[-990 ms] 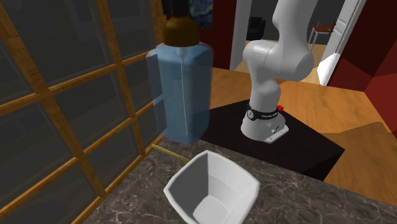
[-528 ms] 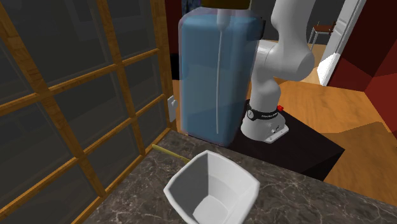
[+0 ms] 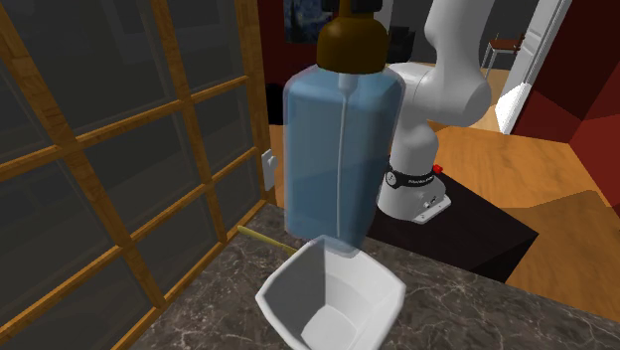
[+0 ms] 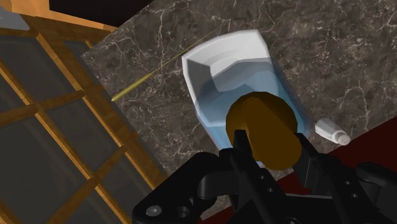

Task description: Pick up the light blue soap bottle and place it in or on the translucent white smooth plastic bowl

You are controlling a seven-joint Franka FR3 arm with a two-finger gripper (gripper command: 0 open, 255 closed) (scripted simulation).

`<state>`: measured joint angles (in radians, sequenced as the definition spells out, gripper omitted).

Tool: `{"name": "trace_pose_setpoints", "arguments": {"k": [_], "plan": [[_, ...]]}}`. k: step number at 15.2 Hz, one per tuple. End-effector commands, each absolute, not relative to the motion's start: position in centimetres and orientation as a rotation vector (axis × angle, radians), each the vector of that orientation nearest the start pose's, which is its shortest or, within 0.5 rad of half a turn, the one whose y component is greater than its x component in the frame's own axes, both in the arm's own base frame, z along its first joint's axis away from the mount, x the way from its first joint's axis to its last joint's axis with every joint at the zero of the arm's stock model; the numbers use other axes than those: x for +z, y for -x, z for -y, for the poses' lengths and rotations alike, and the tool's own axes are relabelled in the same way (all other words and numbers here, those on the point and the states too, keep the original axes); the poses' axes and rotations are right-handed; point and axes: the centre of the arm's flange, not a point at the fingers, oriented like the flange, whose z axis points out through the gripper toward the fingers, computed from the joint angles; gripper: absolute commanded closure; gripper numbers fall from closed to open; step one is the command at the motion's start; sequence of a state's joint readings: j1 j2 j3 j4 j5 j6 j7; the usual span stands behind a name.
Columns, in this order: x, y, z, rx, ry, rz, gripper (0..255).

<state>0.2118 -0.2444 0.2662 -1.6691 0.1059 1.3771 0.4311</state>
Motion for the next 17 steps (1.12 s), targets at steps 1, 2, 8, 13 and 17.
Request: {"name": "trace_pose_setpoints", "arguments": {"k": [1,2,8,13,17], "plan": [[67.2,-39.1,-23.7,0.105,3.126,0.086,255],[66.6,-39.1,-23.7,0.105,3.126,0.086,255],[63.5,-39.1,-23.7,0.105,3.126,0.086,255],[60.8,-39.1,-23.7,0.105,3.126,0.086,255],[58.7,-39.1,-23.7,0.105,3.126,0.086,255]]}}
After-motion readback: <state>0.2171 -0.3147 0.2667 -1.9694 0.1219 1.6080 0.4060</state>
